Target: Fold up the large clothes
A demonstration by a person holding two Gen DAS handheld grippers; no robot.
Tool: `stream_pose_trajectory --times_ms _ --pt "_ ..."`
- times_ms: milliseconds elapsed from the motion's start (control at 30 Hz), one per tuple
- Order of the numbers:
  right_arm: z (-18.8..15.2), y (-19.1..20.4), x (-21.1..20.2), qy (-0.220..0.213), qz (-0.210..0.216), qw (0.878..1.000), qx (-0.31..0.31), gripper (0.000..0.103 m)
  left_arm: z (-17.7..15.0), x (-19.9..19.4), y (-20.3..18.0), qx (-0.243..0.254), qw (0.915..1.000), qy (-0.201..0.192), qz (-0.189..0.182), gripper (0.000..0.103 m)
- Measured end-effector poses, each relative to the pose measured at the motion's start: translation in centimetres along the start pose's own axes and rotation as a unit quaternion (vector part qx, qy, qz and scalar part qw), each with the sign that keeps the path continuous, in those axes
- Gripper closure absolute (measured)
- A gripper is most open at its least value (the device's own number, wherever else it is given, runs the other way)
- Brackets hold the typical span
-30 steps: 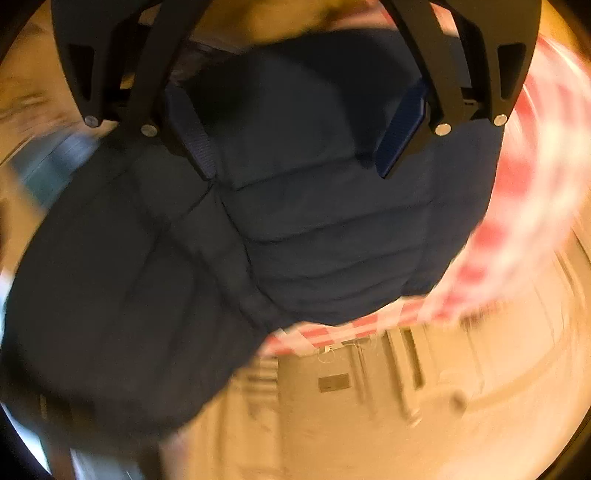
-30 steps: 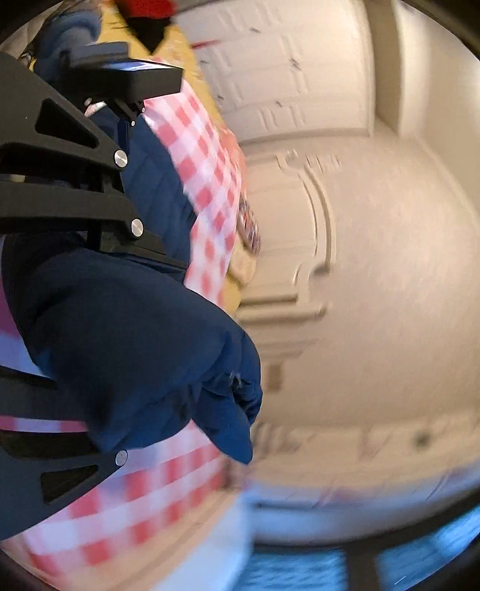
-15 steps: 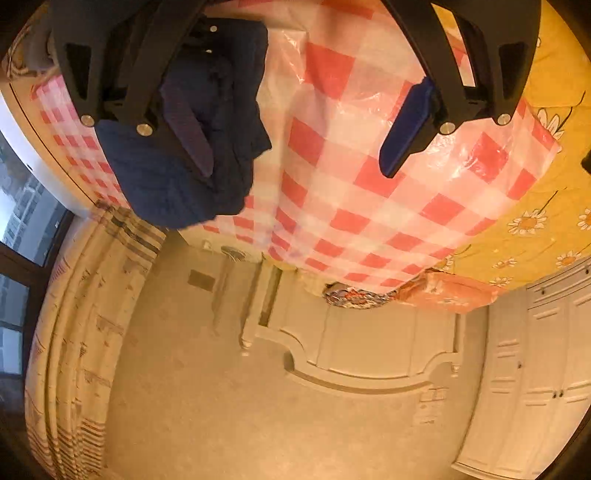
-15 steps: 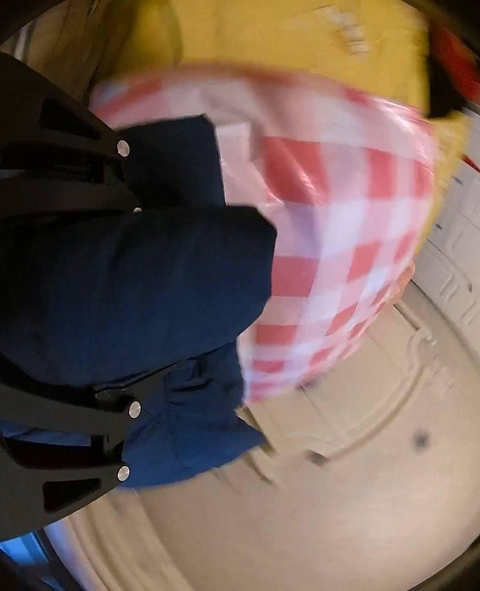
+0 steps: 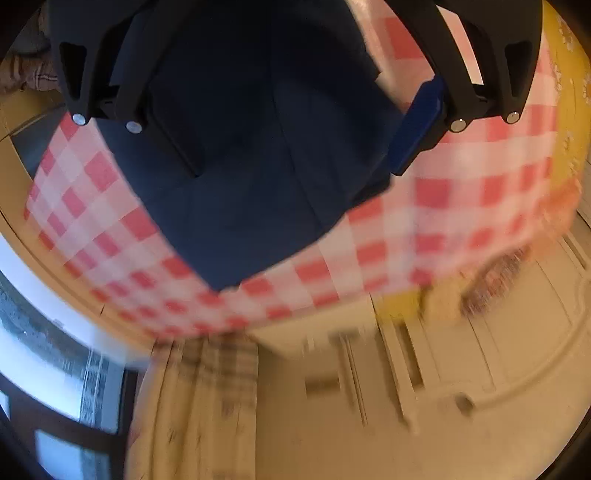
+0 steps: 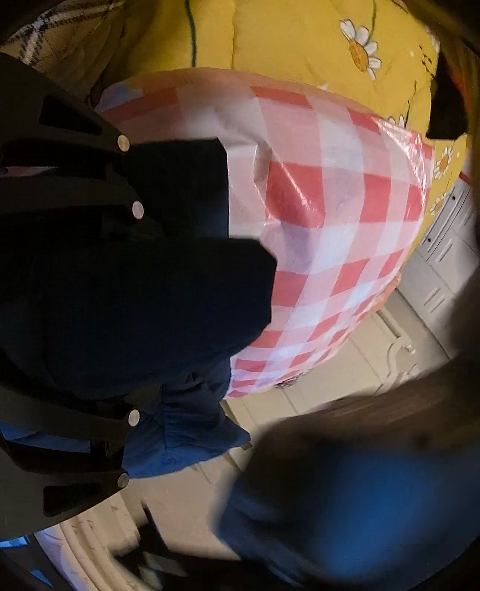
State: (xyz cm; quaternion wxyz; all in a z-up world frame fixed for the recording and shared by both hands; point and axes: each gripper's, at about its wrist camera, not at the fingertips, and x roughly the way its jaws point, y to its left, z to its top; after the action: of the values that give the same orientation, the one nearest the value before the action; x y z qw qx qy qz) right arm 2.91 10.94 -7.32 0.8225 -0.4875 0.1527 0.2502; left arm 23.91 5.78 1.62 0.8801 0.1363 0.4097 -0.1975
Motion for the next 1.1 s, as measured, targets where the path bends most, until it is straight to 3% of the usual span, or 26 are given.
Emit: stream_pose_trajectory --times_ms 100,167,233,300,333,467,567,667,733,800,867,933,1033,1100 --pt "-0.4 -0.3 -1.3 -0.016 0.016 1.0 0.0 0.028 -0.4 5.0 0.9 0.006 0.9989 0.028 0.038 0.003" --pt "-0.6 -0.9 -2.6 -0.031 0.041 0.999 0.003 0.021 -1.9 7.1 2.1 -0.019 0.9993 0.023 0.023 0.002" --pt "-1.4 -2.1 -5.2 -0.062 0.086 0.994 0.021 0.021 -3.4 7.8 4.0 -0.068 0.9976 0.005 0.003 0.002" --pt "-2.9 -4.4 -7.3 -0.09 0.117 0.987 0.068 0.023 -4.4 7.6 5.0 -0.091 0.9953 -0.012 0.031 0.002" --pt "-3.9 -6.1 -8.0 -0.096 0.128 0.982 0.104 0.031 -5.0 7.5 5.4 -0.104 0.9933 -0.022 0.045 0.002" --pt "-8.4 -14.8 -8.4 -0.098 0.113 0.954 0.261 0.032 -5.9 7.1 6.2 -0.128 0.9888 -0.04 0.066 0.002" --pt "-12.4 -22.9 -5.2 -0.075 0.083 0.916 0.386 0.038 -5.6 6.7 5.7 -0.116 0.9885 -0.042 0.088 0.002" --pt "-14.4 -28.0 -1.1 -0.05 0.062 0.888 0.453 0.052 -5.7 6.6 5.7 -0.118 0.9879 -0.046 0.089 0.002" --pt "-15.1 -29.9 1.9 -0.037 0.053 0.88 0.47 0.061 -5.8 6.6 5.9 -0.124 0.9872 -0.05 0.088 0.002" --pt "-15.2 -30.7 5.0 -0.017 0.062 0.873 0.484 0.062 -6.0 6.5 6.0 -0.127 0.9861 -0.057 0.091 0.002" --pt "-15.1 -30.1 8.9 0.018 0.084 0.874 0.478 0.062 -6.2 6.3 6.0 -0.13 0.9851 -0.061 0.095 0.002" --pt "-14.7 -26.3 14.8 0.101 0.12 0.888 0.432 0.061 -6.5 6.0 6.3 -0.143 0.9806 -0.069 0.114 0.002" --pt "-13.8 -25.8 16.4 0.114 0.128 0.891 0.42 0.061 -7.1 5.9 7.3 -0.167 0.9756 -0.07 0.123 0.002" --pt "-13.0 -25.5 16.5 0.131 0.13 0.904 0.387 0.06 -7.2 6.0 7.7 -0.174 0.9755 -0.068 0.116 0.002"
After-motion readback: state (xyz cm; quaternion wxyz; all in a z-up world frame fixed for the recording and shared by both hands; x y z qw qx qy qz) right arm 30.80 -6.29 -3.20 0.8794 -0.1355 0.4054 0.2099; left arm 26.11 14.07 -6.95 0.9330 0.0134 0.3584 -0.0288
